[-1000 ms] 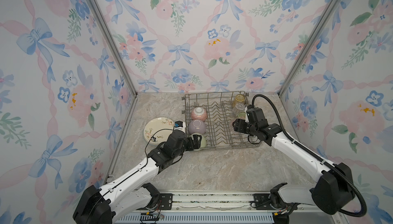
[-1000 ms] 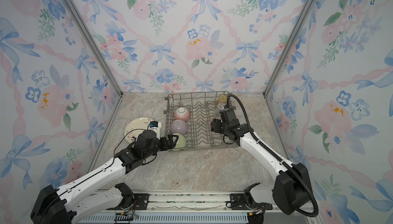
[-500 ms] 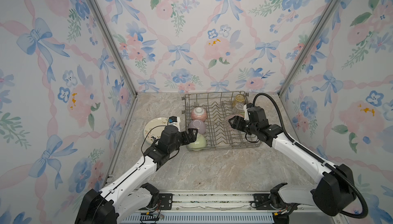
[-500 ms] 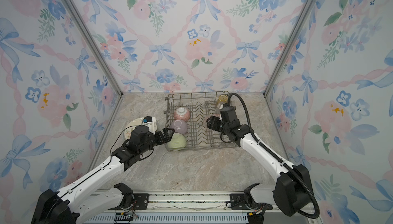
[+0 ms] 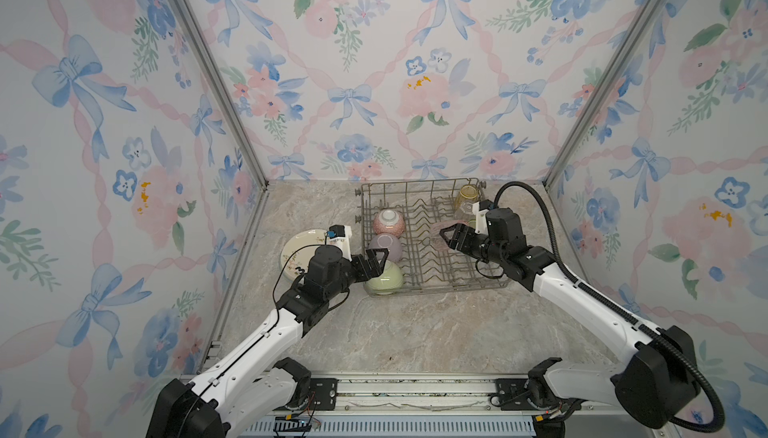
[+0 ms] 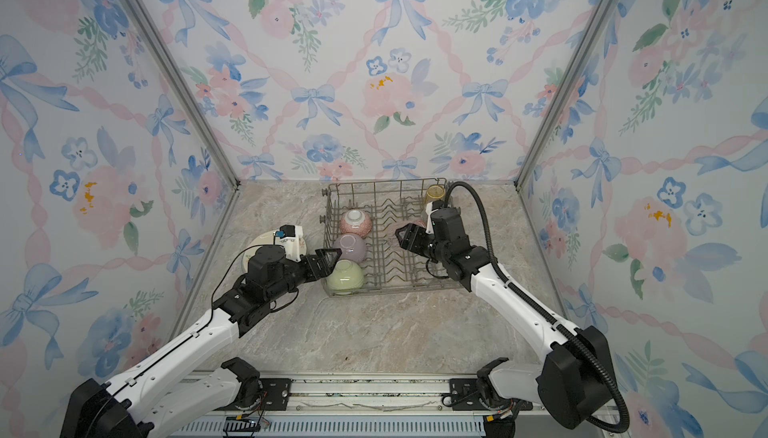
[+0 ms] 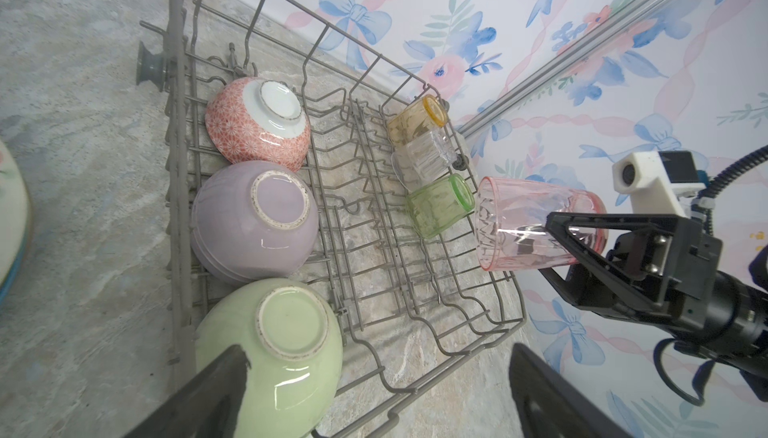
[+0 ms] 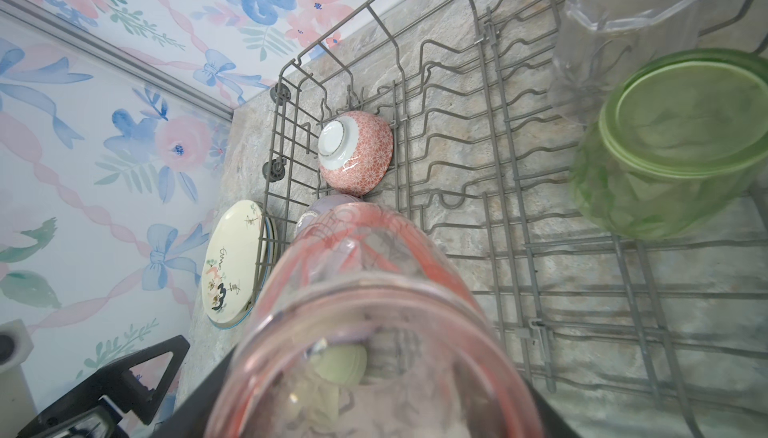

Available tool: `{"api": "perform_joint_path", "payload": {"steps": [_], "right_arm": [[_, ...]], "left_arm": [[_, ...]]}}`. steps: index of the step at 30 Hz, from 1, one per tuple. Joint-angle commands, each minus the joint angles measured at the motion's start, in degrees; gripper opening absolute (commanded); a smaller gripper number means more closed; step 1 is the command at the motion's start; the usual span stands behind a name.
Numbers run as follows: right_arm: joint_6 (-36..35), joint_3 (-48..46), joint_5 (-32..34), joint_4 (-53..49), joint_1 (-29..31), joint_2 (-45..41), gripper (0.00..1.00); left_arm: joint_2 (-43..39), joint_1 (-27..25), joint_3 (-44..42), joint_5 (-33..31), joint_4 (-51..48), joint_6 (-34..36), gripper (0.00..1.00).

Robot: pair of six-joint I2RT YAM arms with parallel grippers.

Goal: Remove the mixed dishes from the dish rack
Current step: 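Carry the pink cup toward the left gripper while the left gripper reaches to it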

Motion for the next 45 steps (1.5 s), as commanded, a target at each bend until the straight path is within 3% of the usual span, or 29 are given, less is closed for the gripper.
{"api": "perform_joint_path", "payload": {"steps": [1, 7, 14, 24, 38, 45], "right_arm": [[2.1, -1.0, -2.4, 4.1, 0.9, -1.6, 0.48], [4.7, -1.5, -5.8, 7.6, 1.3, -1.6, 0.48], [7.0, -2.2, -7.3, 10.0, 2.5, -1.9, 0.48], [10.0, -2.1, -8.8, 14.6, 5.9, -1.6, 0.48], [11.3, -3.2, -10.1, 15.5, 8.2, -3.8, 0.48], [11.9, -3.6, -11.2, 16.1, 8.3, -4.6, 0.49]], "left_arm": [[-2.0, 0.2, -1.6, 2.1, 3.6, -1.0, 0.98], [-2.3, 0.2, -2.3, 4.0, 8.3, -1.0, 0.98], [1.0, -0.2, -2.6, 12.1, 17.4, -3.2, 0.95], [6.1, -3.1, 0.1, 14.4, 22.7, 0.7, 0.91], [15.7, -4.8, 5.5, 20.1, 30.2, 3.3, 0.77], [18.6, -5.3, 5.9, 23.8, 35.8, 1.8, 0.62]]}}
